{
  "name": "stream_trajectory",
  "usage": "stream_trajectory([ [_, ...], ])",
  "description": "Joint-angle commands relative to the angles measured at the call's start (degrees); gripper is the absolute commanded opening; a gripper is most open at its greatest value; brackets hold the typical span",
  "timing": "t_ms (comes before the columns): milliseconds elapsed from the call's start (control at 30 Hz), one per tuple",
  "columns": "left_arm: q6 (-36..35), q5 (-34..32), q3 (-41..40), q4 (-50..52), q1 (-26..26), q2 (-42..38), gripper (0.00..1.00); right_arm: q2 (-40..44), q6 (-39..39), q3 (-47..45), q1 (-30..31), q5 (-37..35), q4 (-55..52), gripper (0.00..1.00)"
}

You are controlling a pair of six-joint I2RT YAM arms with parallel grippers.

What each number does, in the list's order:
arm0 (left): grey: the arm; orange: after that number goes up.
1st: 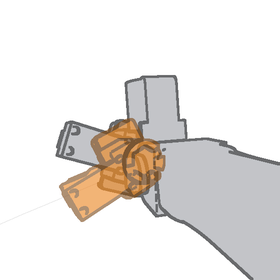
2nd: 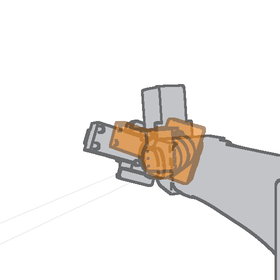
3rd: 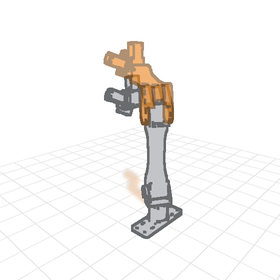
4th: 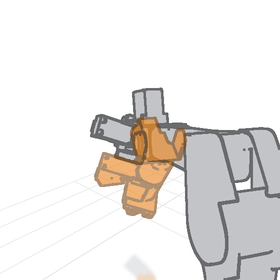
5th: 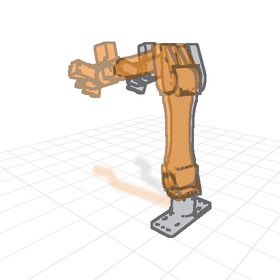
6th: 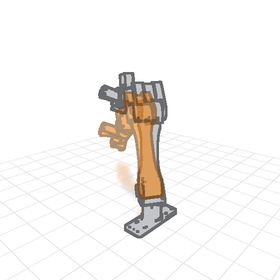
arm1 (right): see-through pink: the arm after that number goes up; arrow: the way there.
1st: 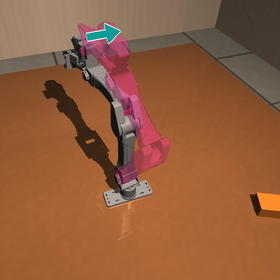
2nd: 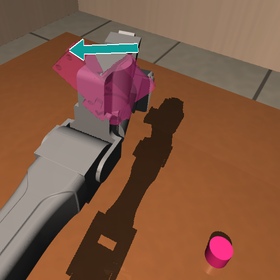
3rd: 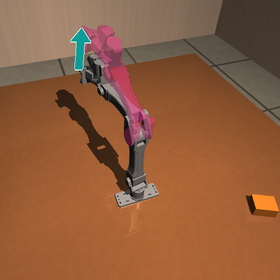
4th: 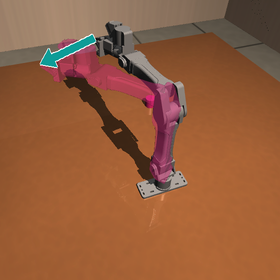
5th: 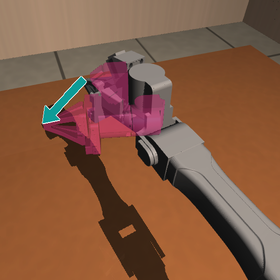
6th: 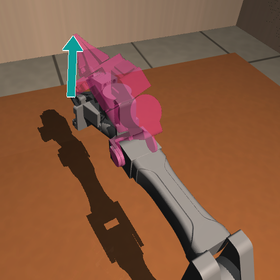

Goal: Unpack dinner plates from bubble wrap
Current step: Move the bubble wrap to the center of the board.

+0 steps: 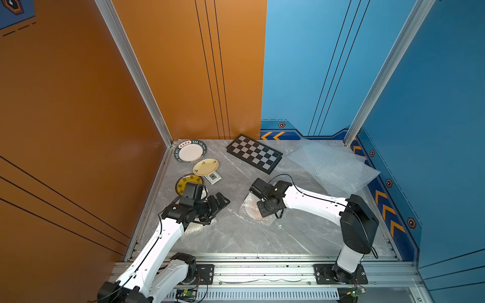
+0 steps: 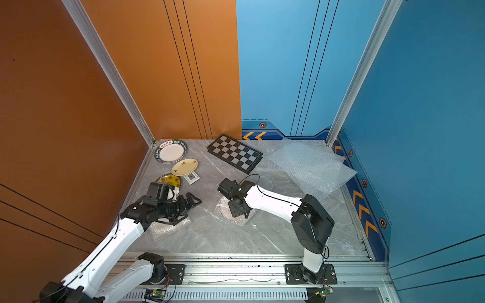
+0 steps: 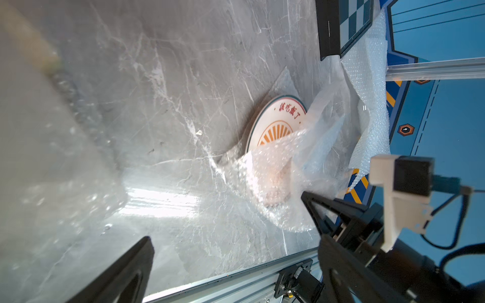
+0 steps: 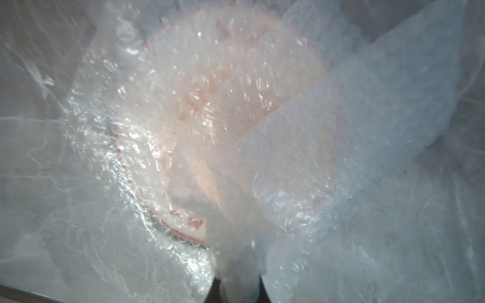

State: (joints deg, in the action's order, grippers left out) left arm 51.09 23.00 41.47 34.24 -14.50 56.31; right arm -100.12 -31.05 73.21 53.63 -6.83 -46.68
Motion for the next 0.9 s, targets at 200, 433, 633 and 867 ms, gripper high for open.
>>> stream_trajectory([
  [200, 2.79, 2.66, 3.09, -11.93, -5.86, 9.36, 0.81, 10.31, -7.05, -9.27, 0.85, -0.68, 3.02, 0.33],
  [433, 4.98, 2.91, 2.13, -14.89, -9.35, 10.74, 0.74, 9.27, -5.98, -7.11, 1.0, -0.01, 2.65, 0.37],
  [633, 5.82, 2.67, -0.92, -14.65, -9.57, 8.14, 0.74, 7.23, -3.81, -4.67, 1.08, 1.13, 1.97, 0.41],
  [867, 4.53, 5.23, -1.39, -13.32, -8.0, 8.26, 0.74, 6.45, -3.14, -3.44, 1.34, 1.21, 1.94, 0.59],
])
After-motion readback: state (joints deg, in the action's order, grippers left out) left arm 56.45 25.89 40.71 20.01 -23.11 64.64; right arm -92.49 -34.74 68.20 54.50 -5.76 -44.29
